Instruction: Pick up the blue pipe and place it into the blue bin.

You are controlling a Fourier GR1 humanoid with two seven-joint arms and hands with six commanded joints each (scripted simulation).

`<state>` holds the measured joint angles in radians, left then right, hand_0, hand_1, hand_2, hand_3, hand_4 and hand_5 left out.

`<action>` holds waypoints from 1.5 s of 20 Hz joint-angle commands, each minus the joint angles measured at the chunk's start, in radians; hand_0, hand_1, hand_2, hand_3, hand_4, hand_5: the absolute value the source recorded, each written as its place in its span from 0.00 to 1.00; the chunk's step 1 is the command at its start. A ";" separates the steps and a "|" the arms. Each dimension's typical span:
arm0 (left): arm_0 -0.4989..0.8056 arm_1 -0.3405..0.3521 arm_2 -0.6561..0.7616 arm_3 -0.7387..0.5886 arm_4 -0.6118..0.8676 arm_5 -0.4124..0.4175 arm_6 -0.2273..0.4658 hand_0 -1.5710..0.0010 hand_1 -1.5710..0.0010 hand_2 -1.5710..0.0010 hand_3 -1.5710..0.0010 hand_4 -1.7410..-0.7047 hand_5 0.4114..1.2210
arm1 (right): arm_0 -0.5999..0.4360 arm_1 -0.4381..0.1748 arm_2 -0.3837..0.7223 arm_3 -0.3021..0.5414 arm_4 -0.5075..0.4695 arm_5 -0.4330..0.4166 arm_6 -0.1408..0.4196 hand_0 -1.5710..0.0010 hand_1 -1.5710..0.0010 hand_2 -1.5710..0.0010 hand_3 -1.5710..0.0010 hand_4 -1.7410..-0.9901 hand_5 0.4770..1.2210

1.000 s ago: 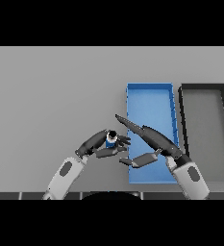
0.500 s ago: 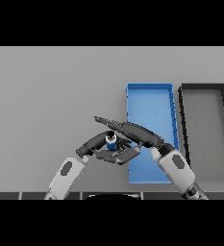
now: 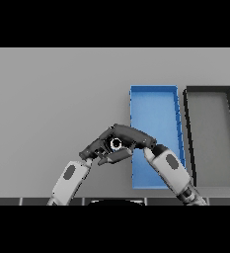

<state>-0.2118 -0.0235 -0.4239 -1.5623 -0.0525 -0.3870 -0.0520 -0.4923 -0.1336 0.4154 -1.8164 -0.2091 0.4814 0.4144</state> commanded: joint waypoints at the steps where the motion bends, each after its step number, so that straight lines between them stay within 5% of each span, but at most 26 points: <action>1: -0.004 0.004 0.004 0.000 -0.004 0.002 0.003 0.00 0.00 0.01 0.15 0.04 1.00 | 0.000 -0.002 -0.009 0.000 0.005 0.006 -0.001 0.16 0.15 0.15 0.22 0.35 0.53; 6: 0.005 -0.010 0.007 0.001 -0.021 0.010 -0.015 0.00 0.00 0.01 0.10 0.01 1.00 | 0.028 0.020 0.002 -0.003 0.078 0.026 -0.096 0.05 0.05 0.05 0.07 0.34 0.85; 11: 0.014 -0.006 0.008 -0.016 -0.020 0.014 -0.004 0.00 0.00 0.00 0.09 0.01 1.00 | 0.063 0.081 -0.022 -0.017 0.020 0.021 -0.019 0.02 0.02 0.02 0.02 0.33 0.95; 12: 0.008 -0.009 0.006 -0.013 -0.030 0.016 -0.013 0.00 0.00 0.00 0.20 0.01 1.00 | 0.082 0.093 -0.017 -0.029 0.030 0.018 -0.032 0.01 0.01 0.01 0.02 0.33 0.96; 13: 0.011 -0.005 0.007 -0.025 -0.042 0.018 -0.012 0.08 0.13 0.15 0.33 0.11 1.00 | 0.078 0.099 -0.020 -0.032 0.044 0.012 -0.036 0.01 0.01 0.01 0.02 0.33 0.97; 15: 0.003 0.015 0.013 -0.017 -0.061 -0.010 -0.013 0.40 0.44 0.46 0.57 0.32 1.00 | 0.076 0.112 -0.031 -0.032 0.058 0.012 -0.018 0.01 0.01 0.01 0.01 0.33 0.98; 17: 0.006 0.019 0.014 -0.021 -0.076 -0.054 -0.008 0.62 0.64 0.65 0.73 0.47 1.00 | 0.085 0.123 -0.032 -0.042 0.073 0.022 -0.005 0.00 0.00 0.00 0.01 0.32 0.99; 18: 0.010 0.020 0.013 -0.016 -0.082 -0.065 -0.014 0.69 0.71 0.72 0.78 0.54 0.91 | 0.072 0.131 -0.042 -0.043 0.074 0.024 0.042 0.00 0.00 0.00 0.00 0.32 0.99; 21: -0.007 0.014 0.024 0.008 -0.084 -0.070 0.067 0.84 0.85 0.86 0.89 0.66 0.62 | 0.084 0.152 -0.060 -0.039 0.090 0.039 0.009 0.00 0.00 0.00 0.00 0.32 0.99; 24: 0.009 0.029 0.027 0.000 -0.081 -0.073 0.069 0.92 0.93 0.93 0.94 0.72 0.39 | 0.098 0.160 -0.063 -0.052 0.117 0.045 -0.031 0.00 0.00 0.00 0.00 0.32 1.00; 30: 0.015 0.009 0.030 0.021 -0.074 -0.044 0.117 0.98 0.98 0.98 0.98 0.75 0.16 | 0.081 0.203 -0.106 -0.035 0.128 0.055 -0.005 0.00 0.00 0.00 0.00 0.32 1.00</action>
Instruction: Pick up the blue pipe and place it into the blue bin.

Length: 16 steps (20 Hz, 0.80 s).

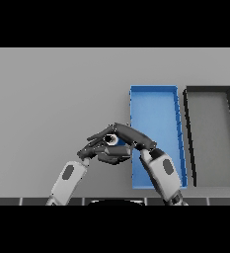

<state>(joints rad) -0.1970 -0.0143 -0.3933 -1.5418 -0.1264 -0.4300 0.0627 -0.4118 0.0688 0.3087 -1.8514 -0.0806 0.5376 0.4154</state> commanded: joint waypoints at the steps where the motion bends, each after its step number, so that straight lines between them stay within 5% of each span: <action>1: -0.010 -0.006 0.003 0.009 0.004 0.004 0.016 0.98 0.98 0.98 0.99 0.74 0.15 | -0.021 0.019 -0.014 0.001 -0.018 -0.001 0.025 0.00 0.00 0.00 0.00 0.33 1.00; 6: -0.011 0.004 0.000 0.004 0.013 0.004 0.047 0.99 0.99 0.99 1.00 0.74 0.10 | -0.124 0.063 -0.111 -0.038 -0.189 -0.052 0.189 0.00 0.00 0.00 0.00 0.33 1.00; 10: -0.007 0.010 -0.006 -0.001 0.001 0.010 0.044 1.00 1.00 1.00 1.00 0.76 0.08 | -0.331 -0.078 -0.180 0.003 -0.403 -0.223 0.189 0.00 0.00 0.00 0.00 0.33 1.00; 16: 0.019 0.031 -0.012 -0.043 -0.001 0.008 0.027 1.00 1.00 1.00 1.00 0.76 0.07 | -0.509 -0.195 -0.369 0.113 -0.363 -0.308 0.149 0.00 0.00 0.00 0.00 0.32 1.00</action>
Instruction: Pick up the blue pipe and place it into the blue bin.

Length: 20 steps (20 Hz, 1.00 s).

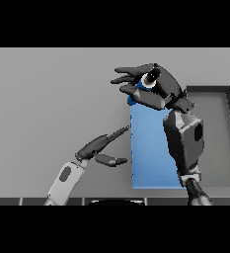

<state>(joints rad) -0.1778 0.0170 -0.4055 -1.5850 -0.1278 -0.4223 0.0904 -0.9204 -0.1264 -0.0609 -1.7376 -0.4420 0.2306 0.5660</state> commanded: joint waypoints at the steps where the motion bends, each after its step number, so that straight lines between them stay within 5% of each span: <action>1: 0.007 0.006 0.005 -0.015 0.011 -0.003 0.010 1.00 1.00 1.00 1.00 0.76 0.07 | 0.014 -0.019 -0.024 0.025 0.024 0.006 -0.019 0.00 0.00 0.00 0.00 0.32 1.00; 13: -0.012 0.008 0.017 0.013 -0.011 0.017 -0.002 1.00 1.00 1.00 1.00 0.78 0.06 | 0.296 -0.099 -0.108 0.111 0.236 0.000 0.044 0.00 0.00 0.00 0.00 0.32 1.00; 20: -0.009 0.023 0.021 0.012 -0.024 0.025 -0.038 1.00 1.00 1.00 1.00 0.78 0.07 | 0.474 -0.235 0.062 0.186 0.199 -0.230 0.044 0.00 0.00 0.00 0.00 0.32 1.00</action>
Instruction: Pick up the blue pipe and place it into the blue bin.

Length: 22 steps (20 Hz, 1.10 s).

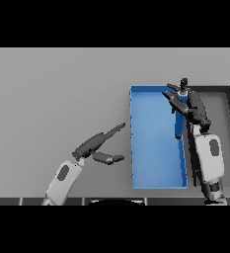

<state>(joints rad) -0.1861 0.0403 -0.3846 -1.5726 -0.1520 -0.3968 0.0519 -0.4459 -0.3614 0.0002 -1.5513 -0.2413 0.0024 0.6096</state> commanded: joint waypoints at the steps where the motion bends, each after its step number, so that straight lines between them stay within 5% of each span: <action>1: -0.001 -0.008 -0.004 -0.002 -0.002 0.005 0.002 1.00 1.00 1.00 1.00 0.78 0.07 | 0.016 -0.022 0.053 0.008 -0.040 -0.052 0.000 0.00 0.00 0.00 0.00 0.32 1.00; 3: -0.004 -0.006 -0.005 0.003 -0.012 0.011 0.002 1.00 1.00 1.00 1.00 0.79 0.08 | 0.030 -0.095 0.142 0.038 -0.134 -0.129 0.000 0.00 0.00 0.00 0.00 0.32 1.00; 5: -0.003 -0.010 -0.010 -0.006 -0.015 0.015 -0.003 1.00 1.00 1.00 1.00 0.79 0.08 | 0.042 -0.178 0.252 0.048 -0.248 -0.209 0.000 0.00 0.00 0.00 0.36 0.21 1.00; 7: -0.002 -0.009 -0.007 -0.007 -0.007 0.011 0.005 1.00 1.00 1.00 1.00 0.79 0.09 | 0.024 -0.257 0.366 0.057 -0.362 -0.305 0.000 0.00 0.00 0.00 0.59 0.13 1.00; 9: 0.002 -0.011 -0.013 -0.001 -0.018 0.016 -0.007 1.00 1.00 1.00 1.00 0.79 0.10 | 0.010 -0.320 0.451 0.072 -0.478 -0.374 0.000 0.00 0.00 0.00 0.74 0.09 0.93; 10: 0.003 -0.008 -0.009 0.003 -0.016 0.015 -0.013 1.00 1.00 1.00 1.00 0.79 0.10 | -0.012 -0.361 0.501 0.068 -0.545 -0.422 0.000 0.00 0.00 0.03 0.71 0.15 0.92; 12: -0.005 -0.010 -0.006 0.002 -0.013 0.015 -0.001 1.00 1.00 1.00 1.00 0.79 0.10 | -0.032 -0.381 0.543 0.075 -0.588 -0.443 0.000 0.31 0.35 0.37 0.81 0.36 0.90; 15: -0.010 -0.013 -0.004 0.003 -0.009 0.013 0.012 1.00 1.00 1.00 1.00 0.79 0.10 | -0.074 -0.422 0.616 0.095 -0.631 -0.465 0.001 0.65 0.67 0.68 0.90 0.54 0.85; 18: -0.006 -0.014 -0.005 0.003 -0.007 0.013 0.006 1.00 1.00 1.00 1.00 0.79 0.10 | -0.149 -0.501 0.753 0.108 -0.583 -0.404 0.000 0.82 0.83 0.84 0.95 0.65 0.65; 22: -0.011 -0.008 0.003 -0.001 -0.001 0.012 0.012 1.00 1.00 1.00 1.00 0.78 0.10 | -0.239 -0.564 0.911 0.116 -0.606 -0.331 0.000 0.93 0.93 0.93 0.98 0.73 0.45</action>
<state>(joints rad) -0.1973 0.0322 -0.3810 -1.5741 -0.1535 -0.3843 0.0648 -0.6853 -0.9254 0.9115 -1.4360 -0.8474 -0.3282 0.6100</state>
